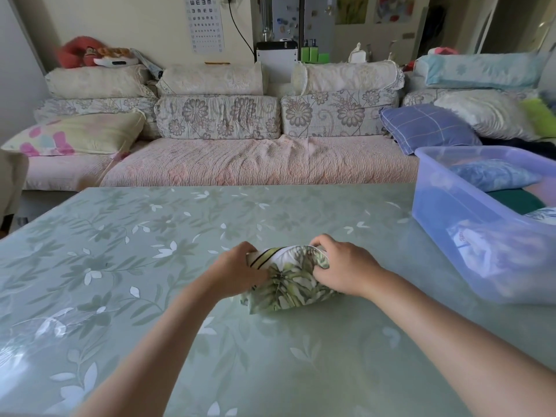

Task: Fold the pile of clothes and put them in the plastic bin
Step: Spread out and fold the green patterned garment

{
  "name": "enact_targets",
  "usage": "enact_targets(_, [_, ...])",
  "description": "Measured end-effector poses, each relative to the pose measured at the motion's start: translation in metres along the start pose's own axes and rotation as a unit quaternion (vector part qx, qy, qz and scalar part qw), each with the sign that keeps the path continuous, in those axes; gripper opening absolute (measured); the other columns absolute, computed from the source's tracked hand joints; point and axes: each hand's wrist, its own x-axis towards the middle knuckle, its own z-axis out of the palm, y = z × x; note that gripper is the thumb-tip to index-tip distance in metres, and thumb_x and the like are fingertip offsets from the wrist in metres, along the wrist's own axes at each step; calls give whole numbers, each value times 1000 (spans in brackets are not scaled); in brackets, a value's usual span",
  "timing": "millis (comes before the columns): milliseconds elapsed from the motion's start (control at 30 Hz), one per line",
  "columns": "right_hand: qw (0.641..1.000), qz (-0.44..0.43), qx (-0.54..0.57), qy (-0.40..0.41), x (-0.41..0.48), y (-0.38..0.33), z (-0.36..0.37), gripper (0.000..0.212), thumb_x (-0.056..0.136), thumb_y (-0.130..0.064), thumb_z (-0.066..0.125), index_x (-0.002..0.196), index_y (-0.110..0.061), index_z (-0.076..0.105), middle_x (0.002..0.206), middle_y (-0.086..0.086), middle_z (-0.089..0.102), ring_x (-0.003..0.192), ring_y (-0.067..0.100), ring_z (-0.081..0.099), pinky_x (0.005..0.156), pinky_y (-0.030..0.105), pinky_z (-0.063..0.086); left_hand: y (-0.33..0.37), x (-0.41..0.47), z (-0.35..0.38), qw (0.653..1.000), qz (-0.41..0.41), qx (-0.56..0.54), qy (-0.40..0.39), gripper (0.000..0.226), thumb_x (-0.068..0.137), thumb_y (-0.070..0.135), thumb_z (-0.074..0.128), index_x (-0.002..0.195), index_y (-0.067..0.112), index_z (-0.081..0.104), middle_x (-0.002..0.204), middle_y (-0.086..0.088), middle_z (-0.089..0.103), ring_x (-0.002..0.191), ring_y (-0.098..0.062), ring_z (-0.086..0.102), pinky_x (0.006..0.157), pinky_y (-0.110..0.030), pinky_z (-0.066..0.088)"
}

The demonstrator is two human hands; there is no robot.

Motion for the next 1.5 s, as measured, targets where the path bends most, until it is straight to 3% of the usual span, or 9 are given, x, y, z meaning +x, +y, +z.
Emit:
enact_targets(200, [972,-52,-176,147,17,0,25,55,88,-35,64,138,-22,47,133,5,49,117,29,52,95,42,43,2,5,30,954,99,203,195,51,89,25,61,136,19,45,133,-3,46,120,-22,45,97,-31,40])
enact_targets(333, [945,-164,-177,220,23,-8,35,43,76,-1,61,117,-14,68,125,13,62,107,34,62,88,44,52,13,8,51,939,240,212,127,60,88,14,35,147,24,42,152,6,40,139,-16,36,111,-29,26])
enact_targets(500, [984,-158,-72,32,26,-8,55,66,94,-31,16,155,-10,31,161,7,31,149,20,27,123,35,16,-5,20,70,949,213,216,80,83,79,46,-3,154,25,26,159,7,29,145,-12,26,116,-29,21])
enact_targets(633, [993,-98,-55,-24,29,0,67,67,100,-49,12,160,-19,10,167,-2,7,153,11,2,124,29,0,-11,23,70,962,187,186,63,82,78,51,-1,153,31,26,158,9,30,145,-9,23,116,-27,16])
enact_targets(867, [996,-60,-5,-59,30,8,65,60,107,-42,25,160,-20,8,168,-4,2,153,8,-3,123,27,-3,-34,23,60,987,102,127,-10,52,103,42,17,154,39,15,162,12,14,150,-12,8,121,-36,11])
enact_targets(1000, [996,-66,-18,-56,28,7,64,61,107,-43,22,161,-21,5,168,-3,-1,153,9,-6,123,29,-3,-29,18,53,972,54,228,-20,58,102,42,8,157,24,8,164,0,3,151,-22,-1,121,-41,7])
enact_targets(1167, [983,-107,-145,-13,23,1,58,61,107,-43,19,160,-19,3,168,1,-7,154,18,-9,125,38,-2,6,11,49,937,233,258,38,67,92,29,31,156,18,16,164,1,10,151,-17,5,122,-32,5])
enact_targets(1333, [987,-120,-101,-37,25,0,55,66,105,-37,33,160,-15,4,168,5,1,154,16,1,124,29,0,-6,13,53,939,208,272,-41,105,70,69,37,158,23,1,164,6,1,151,-18,5,122,-32,7])
enact_targets(1500, [981,-116,-95,-121,26,3,44,97,86,-29,57,160,-20,-6,167,0,-7,153,13,-5,123,27,2,-11,18,42,953,181,235,-63,100,77,38,61,158,20,5,164,1,8,150,-18,10,121,-28,13])
